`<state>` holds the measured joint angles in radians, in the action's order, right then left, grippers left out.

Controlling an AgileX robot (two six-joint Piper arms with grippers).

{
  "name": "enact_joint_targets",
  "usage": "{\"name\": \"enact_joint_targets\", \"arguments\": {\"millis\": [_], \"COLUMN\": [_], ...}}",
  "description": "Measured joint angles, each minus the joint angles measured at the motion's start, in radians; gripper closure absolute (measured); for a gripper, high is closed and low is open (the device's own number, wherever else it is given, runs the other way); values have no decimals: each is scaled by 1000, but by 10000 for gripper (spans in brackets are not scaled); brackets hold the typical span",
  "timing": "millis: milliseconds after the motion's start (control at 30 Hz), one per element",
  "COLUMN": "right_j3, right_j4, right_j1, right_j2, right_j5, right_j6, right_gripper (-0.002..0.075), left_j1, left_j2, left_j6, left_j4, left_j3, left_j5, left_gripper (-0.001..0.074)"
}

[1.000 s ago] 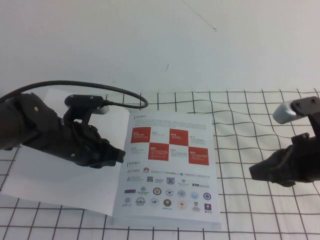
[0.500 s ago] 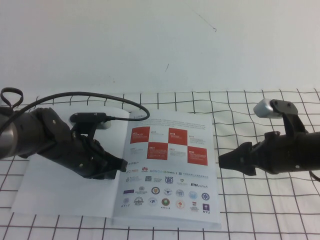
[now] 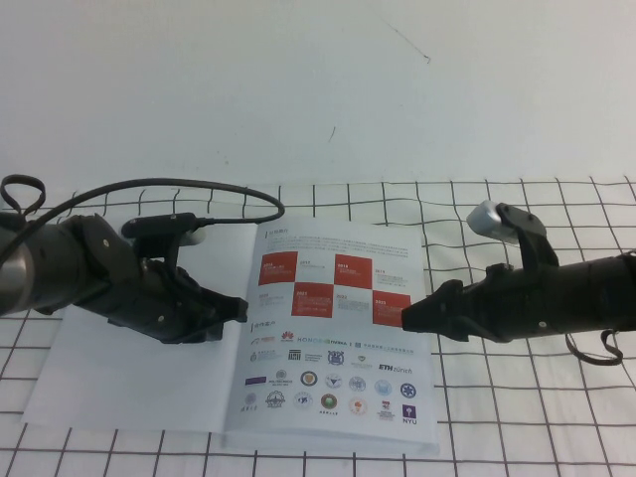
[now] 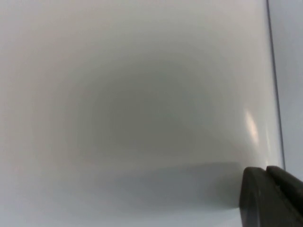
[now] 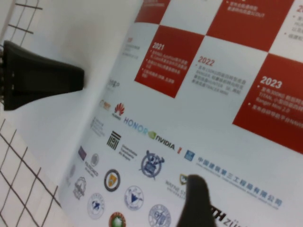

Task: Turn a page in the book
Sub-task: Open the closed book

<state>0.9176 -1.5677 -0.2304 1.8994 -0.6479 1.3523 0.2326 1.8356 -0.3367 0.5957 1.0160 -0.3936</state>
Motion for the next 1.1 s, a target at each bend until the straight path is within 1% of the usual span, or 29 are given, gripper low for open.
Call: {"name": "enact_joint_targets", "arguments": {"millis": [367, 800, 1100], "right_j3": [0, 10, 12], "right_j4": [-58, -62, -87], "right_j1": [0, -9, -36], "right_j2": [72, 80, 111], "right_j5": [0, -22, -21], "right_j6": [0, -2, 0], "right_gripper": [241, 241, 241], "left_j1": [-2, -8, -8], "left_j2": [45, 52, 52], "left_j6": [11, -14, -26], "left_j4": [2, 57, 68], "left_j3": [5, 10, 10], "left_j5": [-12, -26, -28], "left_gripper": [737, 737, 737]}}
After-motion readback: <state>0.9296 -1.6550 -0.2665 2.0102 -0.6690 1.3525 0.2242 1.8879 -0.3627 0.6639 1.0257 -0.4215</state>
